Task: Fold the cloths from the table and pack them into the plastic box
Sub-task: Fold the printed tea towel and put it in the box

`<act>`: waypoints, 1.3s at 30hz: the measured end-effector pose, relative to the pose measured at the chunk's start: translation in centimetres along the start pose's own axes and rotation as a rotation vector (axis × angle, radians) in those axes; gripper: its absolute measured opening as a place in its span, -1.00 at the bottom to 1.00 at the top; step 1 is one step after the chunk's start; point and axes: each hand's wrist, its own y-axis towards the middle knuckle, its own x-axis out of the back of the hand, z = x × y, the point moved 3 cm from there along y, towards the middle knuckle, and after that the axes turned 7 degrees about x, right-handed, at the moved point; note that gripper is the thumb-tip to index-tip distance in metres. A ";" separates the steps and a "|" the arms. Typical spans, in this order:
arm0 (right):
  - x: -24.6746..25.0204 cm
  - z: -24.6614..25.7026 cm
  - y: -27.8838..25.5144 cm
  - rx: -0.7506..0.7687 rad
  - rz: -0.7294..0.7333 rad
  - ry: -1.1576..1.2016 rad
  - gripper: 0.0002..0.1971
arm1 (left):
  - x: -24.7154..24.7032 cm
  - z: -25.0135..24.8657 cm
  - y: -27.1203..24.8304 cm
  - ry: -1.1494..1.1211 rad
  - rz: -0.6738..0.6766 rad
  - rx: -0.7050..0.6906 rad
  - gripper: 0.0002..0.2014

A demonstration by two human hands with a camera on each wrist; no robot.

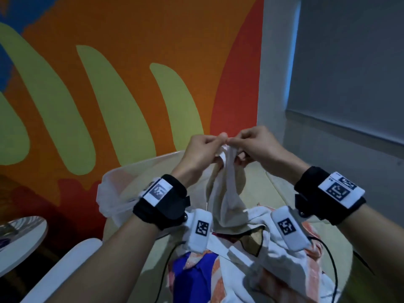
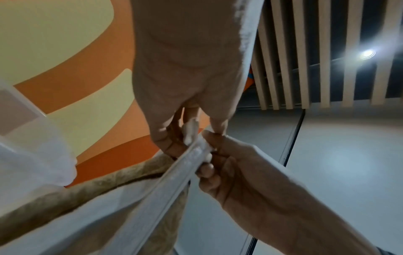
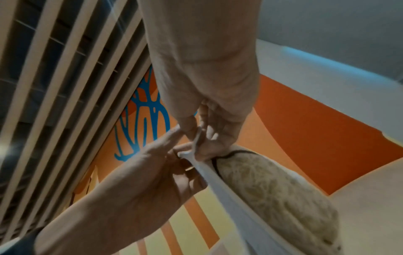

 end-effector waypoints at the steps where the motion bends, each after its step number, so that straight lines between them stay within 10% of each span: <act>1: -0.3 0.2 -0.1 0.012 0.054 0.009 -0.68 | -0.5 -0.3 -0.3 -0.017 0.051 -0.016 -0.63; 6: 0.5 1.1 -0.5 0.047 0.354 -0.028 -0.78 | 0.3 -0.2 -0.8 0.028 0.097 -0.078 -0.70; 11: 3.1 1.5 1.1 0.162 0.211 -0.150 -0.69 | 1.7 -0.5 -0.4 0.105 0.084 -0.136 -0.84; 15: 3.0 0.5 0.6 0.072 0.550 -0.226 -0.73 | 3.7 -3.4 -0.4 0.154 0.158 -0.247 -0.81; 19: 2.8 -0.1 1.0 0.113 0.593 -0.149 -0.79 | 6.6 -6.7 0.5 0.170 0.192 -0.333 -0.85; 31: 7.6 9.4 4.1 0.413 -0.024 0.116 -0.77 | 10.6 -11.6 3.6 0.695 -0.139 -0.547 -0.81; 39: 5.8 4.3 2.9 0.334 0.078 -0.247 -0.73 | 7.5 -6.4 3.8 0.842 -0.012 -0.480 -0.83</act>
